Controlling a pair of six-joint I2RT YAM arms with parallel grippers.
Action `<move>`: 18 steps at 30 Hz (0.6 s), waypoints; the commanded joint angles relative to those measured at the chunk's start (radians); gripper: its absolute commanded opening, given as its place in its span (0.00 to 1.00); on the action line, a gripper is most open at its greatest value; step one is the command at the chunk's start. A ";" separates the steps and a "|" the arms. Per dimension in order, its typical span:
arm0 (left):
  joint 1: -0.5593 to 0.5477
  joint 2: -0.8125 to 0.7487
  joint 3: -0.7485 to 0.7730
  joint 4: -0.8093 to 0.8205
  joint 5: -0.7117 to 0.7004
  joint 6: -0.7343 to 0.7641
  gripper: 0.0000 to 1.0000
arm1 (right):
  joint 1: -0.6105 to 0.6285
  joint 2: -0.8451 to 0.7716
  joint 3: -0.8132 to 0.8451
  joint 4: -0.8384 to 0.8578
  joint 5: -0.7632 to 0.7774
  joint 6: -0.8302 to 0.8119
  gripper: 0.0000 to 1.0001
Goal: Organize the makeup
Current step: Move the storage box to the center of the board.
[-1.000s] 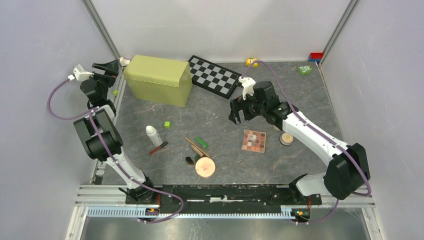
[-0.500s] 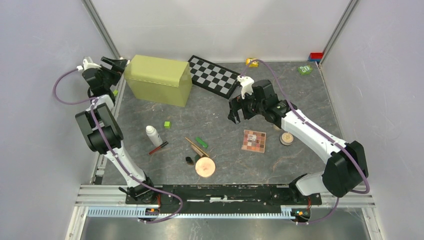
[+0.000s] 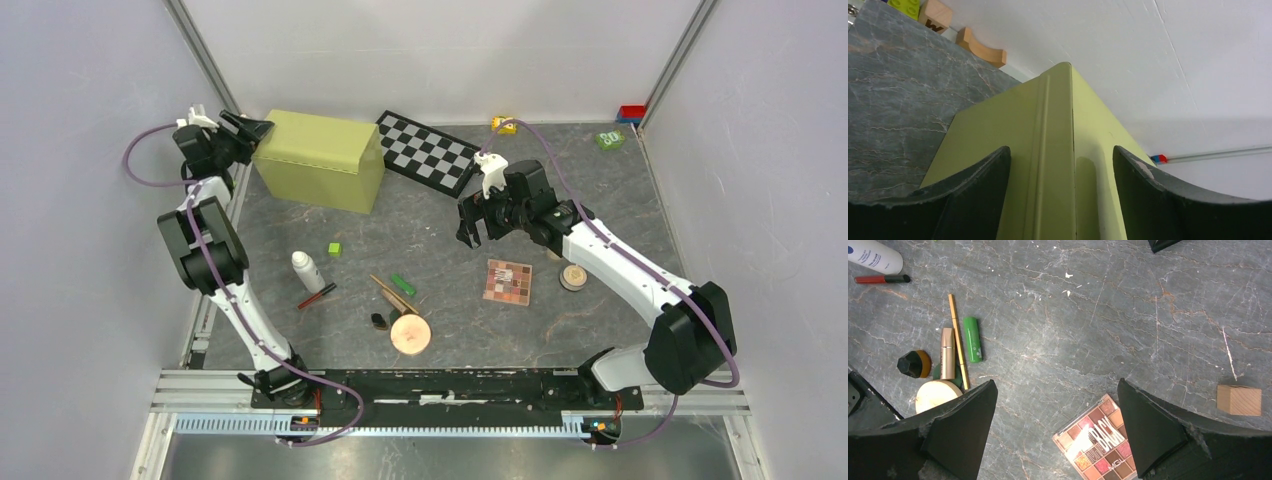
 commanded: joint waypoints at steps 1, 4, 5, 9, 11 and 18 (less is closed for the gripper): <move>-0.029 0.000 0.017 -0.052 0.162 0.019 0.76 | 0.003 -0.014 0.026 0.015 0.005 -0.012 0.97; -0.032 -0.056 -0.064 -0.021 0.187 0.026 0.72 | 0.003 -0.020 0.017 0.024 0.007 -0.008 0.97; -0.036 -0.071 -0.087 -0.020 0.196 0.033 0.71 | 0.003 -0.023 0.011 0.027 0.008 -0.007 0.97; -0.091 -0.127 -0.119 -0.083 0.230 0.109 0.70 | 0.003 -0.026 0.005 0.035 0.014 -0.005 0.97; -0.135 -0.149 -0.116 -0.139 0.234 0.166 0.70 | 0.003 -0.030 0.003 0.037 0.017 -0.003 0.98; -0.259 -0.163 -0.133 -0.180 0.239 0.194 0.71 | 0.003 -0.072 -0.036 0.060 0.097 0.017 0.97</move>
